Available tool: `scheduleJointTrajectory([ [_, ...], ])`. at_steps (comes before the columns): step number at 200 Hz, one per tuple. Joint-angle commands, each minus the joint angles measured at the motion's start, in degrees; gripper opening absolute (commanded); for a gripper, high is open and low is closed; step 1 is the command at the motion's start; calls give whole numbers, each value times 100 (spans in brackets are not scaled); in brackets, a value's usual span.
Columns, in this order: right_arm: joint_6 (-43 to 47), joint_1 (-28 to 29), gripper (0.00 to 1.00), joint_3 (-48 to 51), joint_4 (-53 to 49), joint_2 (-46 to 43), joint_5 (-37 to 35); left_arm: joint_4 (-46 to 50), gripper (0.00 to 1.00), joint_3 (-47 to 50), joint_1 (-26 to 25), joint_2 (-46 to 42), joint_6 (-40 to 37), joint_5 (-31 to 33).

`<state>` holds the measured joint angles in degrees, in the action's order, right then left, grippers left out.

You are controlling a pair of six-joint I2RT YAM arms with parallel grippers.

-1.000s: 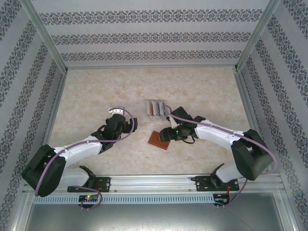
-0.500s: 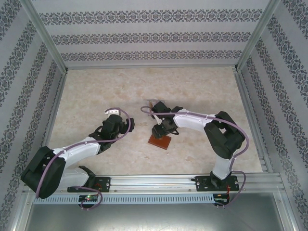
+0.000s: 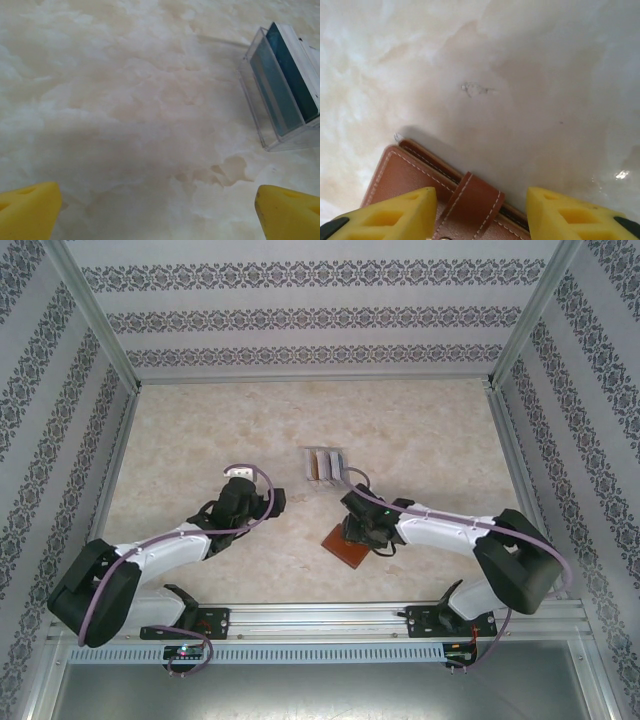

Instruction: Put the credit cards into the card holder

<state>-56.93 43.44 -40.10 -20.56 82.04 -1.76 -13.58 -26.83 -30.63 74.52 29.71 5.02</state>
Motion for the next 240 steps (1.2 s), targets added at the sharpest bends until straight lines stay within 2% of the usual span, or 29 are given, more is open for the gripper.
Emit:
scheduleJointTrajectory([
  [1,915,-257,52,-558,-717,-163,-266,-311,100,-196,21,191,-133,-412],
  [16,2466,-364,49,-820,-1108,-149,188,-272,100,-254,22,258,-115,-492],
  [32,3672,-345,48,-883,-1361,-79,621,-276,100,-257,22,262,-132,-535],
  [52,4639,-263,51,-1114,-1797,249,847,-277,100,-275,14,303,-141,-484],
  [66,4987,-291,57,-1190,-1885,486,921,-242,100,-308,16,324,-141,-530],
  [78,5194,-360,58,-1216,-1803,663,1147,-257,100,-284,18,292,-141,-528],
  [116,5200,-227,60,-1449,-1957,1173,877,-232,100,-261,14,215,-168,-469],
  [143,5033,-222,57,-1514,-2025,1357,803,-251,100,-249,21,212,-164,-427],
  [155,4844,-235,53,-1536,-1997,1363,786,-222,100,-278,19,248,-174,-481],
  [211,2806,-864,33,-829,-1008,642,1451,-210,100,-315,9,280,-187,-599],
  [240,1908,-1212,31,-298,-570,77,1639,-319,100,-373,-28,407,-236,-830],
])
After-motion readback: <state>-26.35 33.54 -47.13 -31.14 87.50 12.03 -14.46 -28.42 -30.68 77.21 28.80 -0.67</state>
